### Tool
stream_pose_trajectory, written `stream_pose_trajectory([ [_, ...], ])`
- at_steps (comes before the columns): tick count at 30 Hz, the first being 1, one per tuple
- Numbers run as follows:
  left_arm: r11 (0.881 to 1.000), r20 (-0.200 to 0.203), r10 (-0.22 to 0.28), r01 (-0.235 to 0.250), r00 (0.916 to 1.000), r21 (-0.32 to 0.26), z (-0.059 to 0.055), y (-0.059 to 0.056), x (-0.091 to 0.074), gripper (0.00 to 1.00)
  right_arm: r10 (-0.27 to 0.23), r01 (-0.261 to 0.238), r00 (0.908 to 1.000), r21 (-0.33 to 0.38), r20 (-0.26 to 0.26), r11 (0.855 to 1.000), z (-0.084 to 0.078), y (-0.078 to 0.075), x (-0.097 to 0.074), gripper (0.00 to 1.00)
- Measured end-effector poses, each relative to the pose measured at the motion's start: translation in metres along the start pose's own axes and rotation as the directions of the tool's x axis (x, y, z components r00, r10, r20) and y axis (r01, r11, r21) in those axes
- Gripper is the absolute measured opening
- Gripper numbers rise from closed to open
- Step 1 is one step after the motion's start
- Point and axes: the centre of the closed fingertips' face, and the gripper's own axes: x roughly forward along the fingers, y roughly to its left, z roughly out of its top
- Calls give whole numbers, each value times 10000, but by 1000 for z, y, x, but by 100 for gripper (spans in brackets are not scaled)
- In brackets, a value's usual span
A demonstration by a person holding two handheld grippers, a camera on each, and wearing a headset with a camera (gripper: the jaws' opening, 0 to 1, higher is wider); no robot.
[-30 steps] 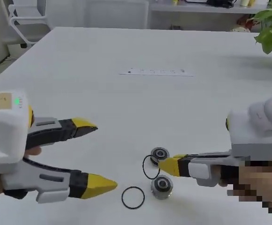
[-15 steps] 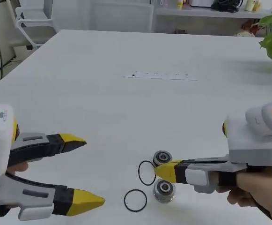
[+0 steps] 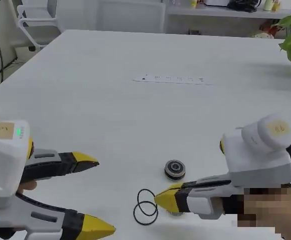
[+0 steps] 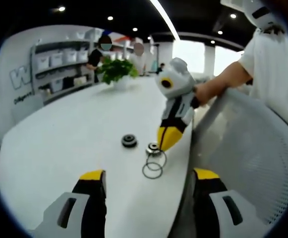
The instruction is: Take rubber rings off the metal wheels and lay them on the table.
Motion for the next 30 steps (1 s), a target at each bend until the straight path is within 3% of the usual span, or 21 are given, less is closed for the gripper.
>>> stream_pose_trajectory([
  [9, 9993, -270, -362, 360, 9990, -71, -7, -7, 4, 73, 125, -162, 9968, -461, -786, 9988, -17, 5, 11, 0],
  [13, 9989, -383, -453, 448, 9982, -130, -10, -9, 5, 74, -93, 9, 9946, -820, -1030, 9966, -24, 0, 13, 0],
  [20, 9981, -702, -612, 605, 9957, -113, -16, -12, 7, 73, -602, 467, 9922, -1217, -1093, 9915, -25, -12, 12, 0],
  [30, 9979, -656, -637, 627, 9958, -161, -16, -12, 7, 72, -858, 625, 9881, -1754, -1280, 9825, -29, -17, 12, 6],
])
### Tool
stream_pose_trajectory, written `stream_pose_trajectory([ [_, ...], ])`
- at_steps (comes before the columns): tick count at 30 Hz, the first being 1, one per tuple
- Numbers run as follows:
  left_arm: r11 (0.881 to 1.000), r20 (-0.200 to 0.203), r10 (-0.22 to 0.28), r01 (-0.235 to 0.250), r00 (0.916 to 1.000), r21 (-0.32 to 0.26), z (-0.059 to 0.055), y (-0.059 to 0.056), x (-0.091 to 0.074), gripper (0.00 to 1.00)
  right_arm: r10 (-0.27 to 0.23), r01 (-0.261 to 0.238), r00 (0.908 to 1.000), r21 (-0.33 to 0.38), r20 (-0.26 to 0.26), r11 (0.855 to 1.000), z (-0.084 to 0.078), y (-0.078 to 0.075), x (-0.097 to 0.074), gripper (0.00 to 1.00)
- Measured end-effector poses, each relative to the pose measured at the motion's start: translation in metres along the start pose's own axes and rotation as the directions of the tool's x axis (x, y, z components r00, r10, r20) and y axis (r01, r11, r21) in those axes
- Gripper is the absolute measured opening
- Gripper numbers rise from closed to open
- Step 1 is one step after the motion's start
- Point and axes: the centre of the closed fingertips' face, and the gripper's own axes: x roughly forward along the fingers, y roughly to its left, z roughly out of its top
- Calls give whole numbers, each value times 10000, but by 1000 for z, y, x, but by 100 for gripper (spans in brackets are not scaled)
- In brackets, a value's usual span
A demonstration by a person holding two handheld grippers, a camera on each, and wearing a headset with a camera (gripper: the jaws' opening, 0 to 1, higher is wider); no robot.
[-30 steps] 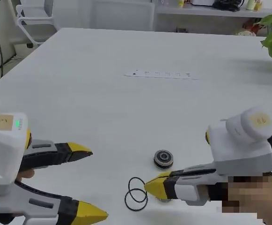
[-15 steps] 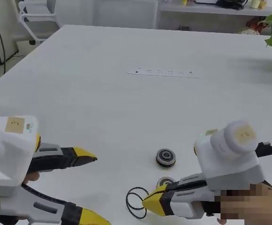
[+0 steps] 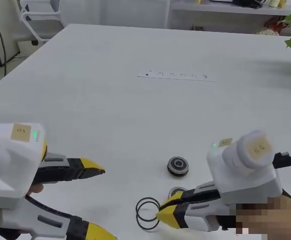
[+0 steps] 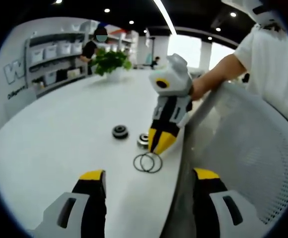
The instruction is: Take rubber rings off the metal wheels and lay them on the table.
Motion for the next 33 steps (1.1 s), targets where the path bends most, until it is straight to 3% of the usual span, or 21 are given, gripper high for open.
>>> stream_pose_trajectory([
  [9, 9999, 47, 110, -110, 9999, 17, 1, 2, -2, 72, -317, 317, 9995, -21, 5, 9995, 0, -7, -6, 7],
  [17, 9999, 175, 173, -173, 9997, -9, 3, 3, -2, 72, -583, 548, 9946, 423, 862, 9976, 17, -15, -20, 10],
  [19, 9998, 227, 209, -209, 9995, 1, 4, 4, -3, 72, -620, 565, 9911, 496, 1175, 9972, 24, -15, -24, 11],
  [23, 9996, 315, 296, -297, 9991, 13, 6, 5, -3, 72, -626, 436, 9757, 943, 2099, 9946, 47, -15, -36, 14],
  [27, 9984, 307, 540, -544, 9981, 132, 7, 9, -6, 71, -760, 626, 9632, 600, 2579, 9962, 60, -14, -47, 16],
  [33, 9951, 791, 988, -986, 9920, -56, 17, 17, -13, 71, -774, 785, 9556, 75, 2844, 9969, 74, -6, -54, 24],
])
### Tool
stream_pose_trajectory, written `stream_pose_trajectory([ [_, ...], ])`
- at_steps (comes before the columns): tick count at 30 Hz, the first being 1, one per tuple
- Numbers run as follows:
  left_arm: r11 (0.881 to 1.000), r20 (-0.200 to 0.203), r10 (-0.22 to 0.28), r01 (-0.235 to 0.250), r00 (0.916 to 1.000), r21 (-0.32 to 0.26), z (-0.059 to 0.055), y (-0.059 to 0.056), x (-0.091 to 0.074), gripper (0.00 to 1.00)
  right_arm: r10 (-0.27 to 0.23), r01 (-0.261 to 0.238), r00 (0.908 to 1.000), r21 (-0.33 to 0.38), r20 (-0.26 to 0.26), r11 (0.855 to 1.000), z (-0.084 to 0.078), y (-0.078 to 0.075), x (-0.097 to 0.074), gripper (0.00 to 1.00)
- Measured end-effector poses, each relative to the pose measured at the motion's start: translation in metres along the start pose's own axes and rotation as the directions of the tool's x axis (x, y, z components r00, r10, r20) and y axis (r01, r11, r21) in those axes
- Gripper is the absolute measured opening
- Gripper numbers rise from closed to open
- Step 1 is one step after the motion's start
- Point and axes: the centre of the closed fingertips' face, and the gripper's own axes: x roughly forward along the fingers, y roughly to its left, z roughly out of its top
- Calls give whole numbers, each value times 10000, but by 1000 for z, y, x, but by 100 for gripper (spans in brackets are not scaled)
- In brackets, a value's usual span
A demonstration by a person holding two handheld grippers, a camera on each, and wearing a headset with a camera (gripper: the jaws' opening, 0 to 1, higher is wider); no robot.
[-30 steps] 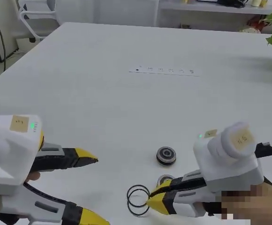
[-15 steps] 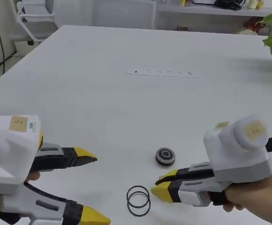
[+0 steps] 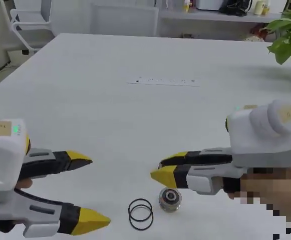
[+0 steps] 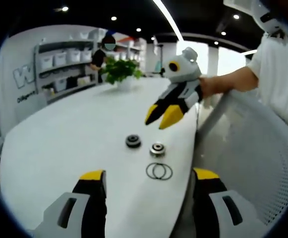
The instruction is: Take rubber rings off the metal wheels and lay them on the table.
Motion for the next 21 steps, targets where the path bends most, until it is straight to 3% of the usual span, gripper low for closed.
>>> stream_pose_trajectory([
  [8, 9997, 368, 223, -220, 9991, -89, 13, 3, -3, 71, 55, 23, 9978, -1177, 658, 9930, 41, 7, -4, 31],
  [13, 9994, 1014, 322, -312, 9943, -119, 37, 9, -14, 71, 123, 50, 9921, -1371, 1245, 9905, 69, 2, -7, 33],
  [18, 9987, 1176, 452, -477, 9920, 190, 56, 20, -20, 70, 204, 14, 9875, -1380, 1565, 9904, 97, -4, -12, 36],
  [21, 9977, 1224, 415, -476, 9916, 473, 70, 27, -20, 71, 78, 283, 9746, -1573, 2240, 9871, 117, -13, -18, 37],
])
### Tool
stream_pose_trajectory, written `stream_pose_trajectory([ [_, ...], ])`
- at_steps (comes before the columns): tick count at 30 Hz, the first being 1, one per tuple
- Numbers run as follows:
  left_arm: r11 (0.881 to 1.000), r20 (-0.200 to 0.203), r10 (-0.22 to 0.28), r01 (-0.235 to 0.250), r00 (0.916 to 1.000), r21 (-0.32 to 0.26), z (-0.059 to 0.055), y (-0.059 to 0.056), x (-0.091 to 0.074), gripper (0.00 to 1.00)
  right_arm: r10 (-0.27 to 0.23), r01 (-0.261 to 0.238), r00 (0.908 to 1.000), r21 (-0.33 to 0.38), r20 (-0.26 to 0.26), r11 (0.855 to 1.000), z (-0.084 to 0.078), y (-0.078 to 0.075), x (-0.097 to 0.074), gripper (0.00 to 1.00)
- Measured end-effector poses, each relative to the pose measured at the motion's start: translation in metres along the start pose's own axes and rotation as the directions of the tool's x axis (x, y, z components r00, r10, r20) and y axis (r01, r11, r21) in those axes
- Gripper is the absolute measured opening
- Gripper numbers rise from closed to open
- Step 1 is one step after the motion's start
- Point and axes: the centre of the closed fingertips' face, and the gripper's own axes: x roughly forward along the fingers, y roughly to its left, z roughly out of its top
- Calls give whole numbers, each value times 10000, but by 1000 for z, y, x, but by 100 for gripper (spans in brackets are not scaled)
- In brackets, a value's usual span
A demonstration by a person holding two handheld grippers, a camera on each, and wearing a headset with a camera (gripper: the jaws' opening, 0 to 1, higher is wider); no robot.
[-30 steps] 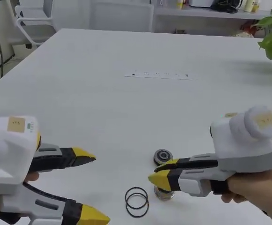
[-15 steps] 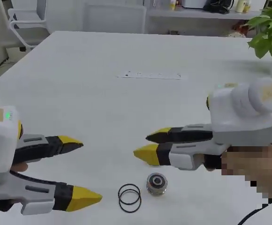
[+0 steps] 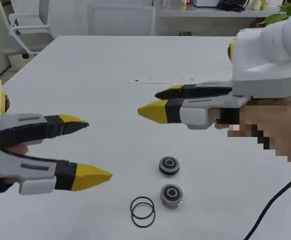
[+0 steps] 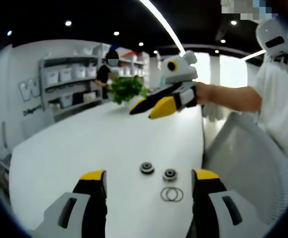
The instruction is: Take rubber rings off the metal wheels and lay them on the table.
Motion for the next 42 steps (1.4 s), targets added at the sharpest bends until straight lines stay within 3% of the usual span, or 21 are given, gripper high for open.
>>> stream_pose_trajectory([
  [2, 9995, 142, -51, 47, 9999, 302, 14, 5, 5, 71, -148, 160, 9988, -261, 461, 9995, 7, -8, -1, 35],
  [4, 9978, 364, -249, 226, 9990, 631, 29, 8, 12, 71, -280, 292, 9988, -296, 405, 9991, 3, -16, -3, 36],
  [8, 9942, 539, -625, 574, 9966, 910, 48, 9, 32, 71, -36, 53, 9995, -536, 321, 9985, -11, -25, -4, 32],
  [12, 9874, 739, -1044, 944, 9918, 1270, 63, 10, 53, 71, -73, 58, 9974, 211, 715, 9998, -26, -35, -6, 31],
  [15, 9850, 743, -1089, 976, 9913, 1423, 66, 15, 66, 71, -236, 212, 9984, 463, 506, 9987, -45, -41, -9, 31],
  [19, 9827, 995, -1223, 1065, 9875, 1513, 68, 17, 83, 67, -619, 632, 9976, 424, -319, 9971, -75, -52, -11, 29],
  [22, 9819, 1153, -1270, 1084, 9852, 1550, 68, 17, 94, 66, -604, 654, 9956, 705, -717, 9954, -94, -57, -11, 26],
  [26, 9826, 1169, -1270, 1089, 9850, 1503, 59, 20, 115, 61, -618, 738, 9905, 961, -1230, 9926, -116, -60, -11, 27],
  [30, 9826, 1061, -1353, 1197, 9851, 1417, 44, 19, 131, 59, -602, 765, 9806, 814, -1864, 9937, -136, -60, -11, 26],
  [35, 9810, 399, -1096, 1016, 9932, 1654, 12, 20, 143, 55, -496, 710, 9659, 758, -2543, 9946, -157, -58, -10, 27],
  [42, 9814, -556, -1293, 1358, 9900, 1356, -28, 15, 155, 50, -326, 621, 9442, 799, -3278, 9949, -182, -57, -11, 27],
])
